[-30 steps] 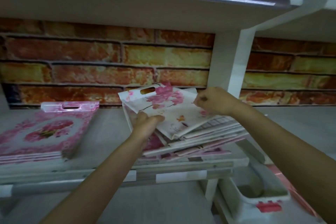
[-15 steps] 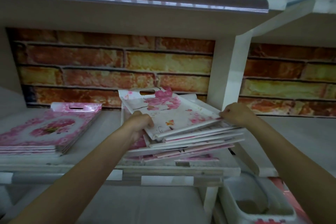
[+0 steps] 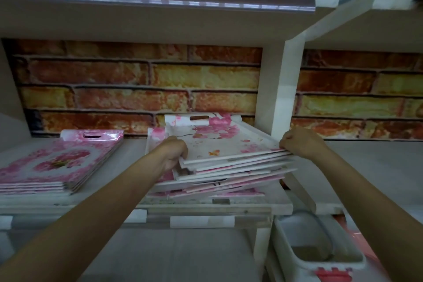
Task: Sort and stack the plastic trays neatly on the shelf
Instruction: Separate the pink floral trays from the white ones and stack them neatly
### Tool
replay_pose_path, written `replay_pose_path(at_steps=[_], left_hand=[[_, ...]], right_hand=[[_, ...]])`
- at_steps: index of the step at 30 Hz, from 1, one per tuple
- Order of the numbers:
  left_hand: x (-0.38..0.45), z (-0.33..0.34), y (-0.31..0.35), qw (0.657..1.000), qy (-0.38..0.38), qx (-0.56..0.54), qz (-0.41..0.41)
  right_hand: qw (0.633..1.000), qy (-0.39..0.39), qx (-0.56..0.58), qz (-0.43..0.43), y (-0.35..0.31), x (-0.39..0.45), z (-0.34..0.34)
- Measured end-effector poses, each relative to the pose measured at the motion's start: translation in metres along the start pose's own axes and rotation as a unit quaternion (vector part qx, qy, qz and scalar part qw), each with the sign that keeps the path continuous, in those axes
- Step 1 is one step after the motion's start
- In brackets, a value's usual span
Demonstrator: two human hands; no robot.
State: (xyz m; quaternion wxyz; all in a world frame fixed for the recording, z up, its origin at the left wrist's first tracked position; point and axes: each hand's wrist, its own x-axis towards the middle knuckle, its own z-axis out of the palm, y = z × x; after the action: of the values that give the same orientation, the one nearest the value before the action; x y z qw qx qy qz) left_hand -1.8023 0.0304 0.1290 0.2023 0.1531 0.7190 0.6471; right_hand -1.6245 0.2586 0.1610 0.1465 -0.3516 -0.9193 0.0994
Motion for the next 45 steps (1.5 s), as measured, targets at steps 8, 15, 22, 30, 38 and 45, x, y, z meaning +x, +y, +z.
replay_pose_path(at_steps=[8, 15, 22, 30, 38, 45], left_hand=[[0.001, 0.007, 0.004, 0.998, -0.041, 0.053, -0.019], [0.008, 0.018, 0.005, 0.995, -0.041, 0.084, -0.026], [0.026, 0.03, -0.004, 0.991, -0.05, 0.123, -0.025], [0.026, 0.032, -0.005, 0.979, -0.046, 0.197, -0.005], [0.015, 0.023, 0.001, 0.97, -0.057, 0.23, -0.048], [0.017, 0.002, 0.005, 0.924, -0.086, 0.371, -0.031]], right_hand=[[1.0, 0.003, 0.021, -0.002, 0.01, -0.003, -0.004], [1.0, 0.0, 0.024, 0.013, 0.012, 0.0, -0.004], [0.994, -0.011, 0.088, 0.065, 0.015, 0.005, -0.002], [0.984, -0.013, 0.144, 0.105, 0.018, 0.012, 0.006], [0.973, 0.05, 0.203, 0.098, 0.013, 0.006, 0.009], [0.97, 0.054, 0.23, 0.064, 0.003, 0.002, 0.02]])
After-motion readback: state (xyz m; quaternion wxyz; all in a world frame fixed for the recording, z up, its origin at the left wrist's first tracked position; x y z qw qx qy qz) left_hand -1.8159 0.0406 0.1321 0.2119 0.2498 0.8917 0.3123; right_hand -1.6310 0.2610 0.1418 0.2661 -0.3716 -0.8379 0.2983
